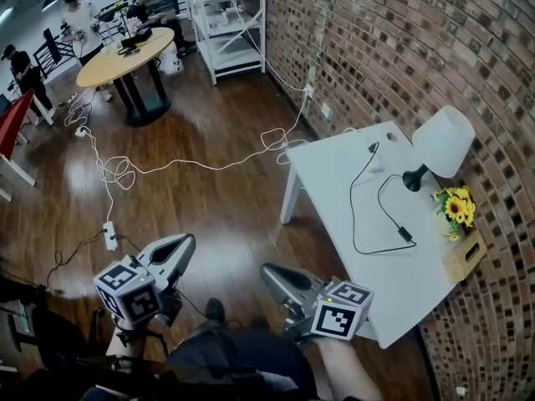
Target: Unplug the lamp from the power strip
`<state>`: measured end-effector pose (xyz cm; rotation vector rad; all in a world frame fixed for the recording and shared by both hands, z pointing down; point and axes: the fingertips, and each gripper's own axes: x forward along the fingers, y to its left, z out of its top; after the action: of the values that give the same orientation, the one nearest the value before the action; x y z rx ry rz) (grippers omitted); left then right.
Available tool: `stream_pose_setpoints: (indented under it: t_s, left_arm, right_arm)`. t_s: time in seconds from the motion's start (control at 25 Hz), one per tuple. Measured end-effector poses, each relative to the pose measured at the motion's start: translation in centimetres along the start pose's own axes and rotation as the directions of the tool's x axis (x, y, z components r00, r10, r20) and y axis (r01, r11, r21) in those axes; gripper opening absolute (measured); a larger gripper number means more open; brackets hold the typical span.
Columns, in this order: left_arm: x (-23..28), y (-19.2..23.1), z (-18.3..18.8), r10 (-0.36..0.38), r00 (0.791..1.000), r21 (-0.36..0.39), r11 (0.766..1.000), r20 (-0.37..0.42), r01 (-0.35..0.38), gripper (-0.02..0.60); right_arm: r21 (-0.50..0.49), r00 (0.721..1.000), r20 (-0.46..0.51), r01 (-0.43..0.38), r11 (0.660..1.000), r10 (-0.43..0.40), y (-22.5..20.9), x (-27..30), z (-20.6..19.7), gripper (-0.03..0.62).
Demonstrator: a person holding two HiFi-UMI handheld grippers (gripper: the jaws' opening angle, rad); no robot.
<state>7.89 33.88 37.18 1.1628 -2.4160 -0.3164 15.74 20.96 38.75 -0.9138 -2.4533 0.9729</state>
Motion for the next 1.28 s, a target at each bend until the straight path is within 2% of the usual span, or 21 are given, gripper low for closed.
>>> stream_pose_setpoints:
  t_s: [0.2, 0.36, 0.68, 1.0, 1.28]
  left_arm:
    - [0.5, 3.0, 1.6, -0.04, 0.998, -0.094, 0.995, 0.052, 0.045, 0.017]
    - [0.0, 6.8, 1.9, -0.033, 0.999, -0.074, 0.997, 0.025, 0.035, 0.017]
    - [-0.3, 12.2, 5.0, -0.077, 0.996, -0.052, 0.995, 0.046, 0.079, 0.017]
    - [-2.6, 18.5, 5.0, -0.071, 0.996, -0.115, 0.99, 0.062, 0.078, 0.017]
    - [-2.7, 21.0, 3.7, -0.101, 0.994, -0.142, 0.984, 0.041, 0.106, 0.017]
  right_arm:
    - [-0.017, 0.999, -0.035, 0.016, 1.0, -0.017, 0.0, 3.4, 0.2, -0.012]
    - [-0.033, 0.998, -0.064, 0.02, 0.999, -0.022, 0.7, 7.1, -0.1, -0.012]
    - [-0.114, 0.995, -0.091, 0.019, 0.993, -0.029, 2.9, 14.5, 0.9, -0.012]
    - [-0.141, 0.987, -0.146, 0.041, 0.989, -0.062, 4.2, 20.3, -1.0, -0.012]
    - [-0.208, 0.978, -0.168, 0.089, 0.974, -0.125, 4.4, 22.2, -2.2, -0.012]
